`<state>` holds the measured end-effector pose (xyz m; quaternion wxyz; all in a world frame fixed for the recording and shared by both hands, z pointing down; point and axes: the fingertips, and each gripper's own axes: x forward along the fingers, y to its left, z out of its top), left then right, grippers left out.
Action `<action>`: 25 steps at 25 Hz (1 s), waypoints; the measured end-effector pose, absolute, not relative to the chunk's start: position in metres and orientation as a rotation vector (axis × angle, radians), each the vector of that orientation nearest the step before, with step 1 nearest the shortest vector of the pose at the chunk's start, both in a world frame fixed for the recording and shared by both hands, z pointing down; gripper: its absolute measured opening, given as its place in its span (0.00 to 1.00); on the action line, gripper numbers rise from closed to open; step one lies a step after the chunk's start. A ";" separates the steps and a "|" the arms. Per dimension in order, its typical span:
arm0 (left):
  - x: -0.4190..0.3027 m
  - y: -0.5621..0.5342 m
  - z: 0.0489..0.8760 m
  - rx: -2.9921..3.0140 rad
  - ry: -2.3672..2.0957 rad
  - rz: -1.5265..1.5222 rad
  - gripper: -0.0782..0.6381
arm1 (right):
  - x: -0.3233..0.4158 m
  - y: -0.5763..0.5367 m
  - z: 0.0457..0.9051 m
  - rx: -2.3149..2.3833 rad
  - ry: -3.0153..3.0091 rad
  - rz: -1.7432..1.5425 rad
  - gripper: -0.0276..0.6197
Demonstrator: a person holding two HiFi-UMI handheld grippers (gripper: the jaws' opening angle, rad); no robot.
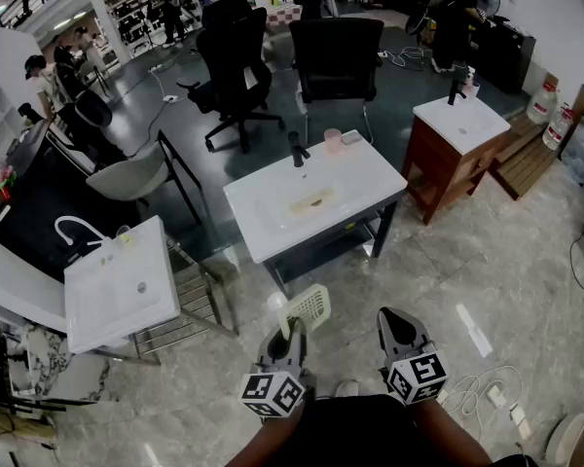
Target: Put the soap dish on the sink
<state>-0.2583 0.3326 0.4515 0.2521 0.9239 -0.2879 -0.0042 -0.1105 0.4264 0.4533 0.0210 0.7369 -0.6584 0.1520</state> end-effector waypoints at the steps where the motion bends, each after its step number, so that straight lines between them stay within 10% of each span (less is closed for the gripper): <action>1: -0.257 0.336 0.452 2.514 -0.777 -0.018 0.17 | -0.109 0.430 0.453 2.289 -2.040 0.472 0.04; 25: -0.171 0.249 0.488 2.469 -0.643 0.039 0.17 | -0.031 0.415 0.505 2.444 -1.808 0.598 0.04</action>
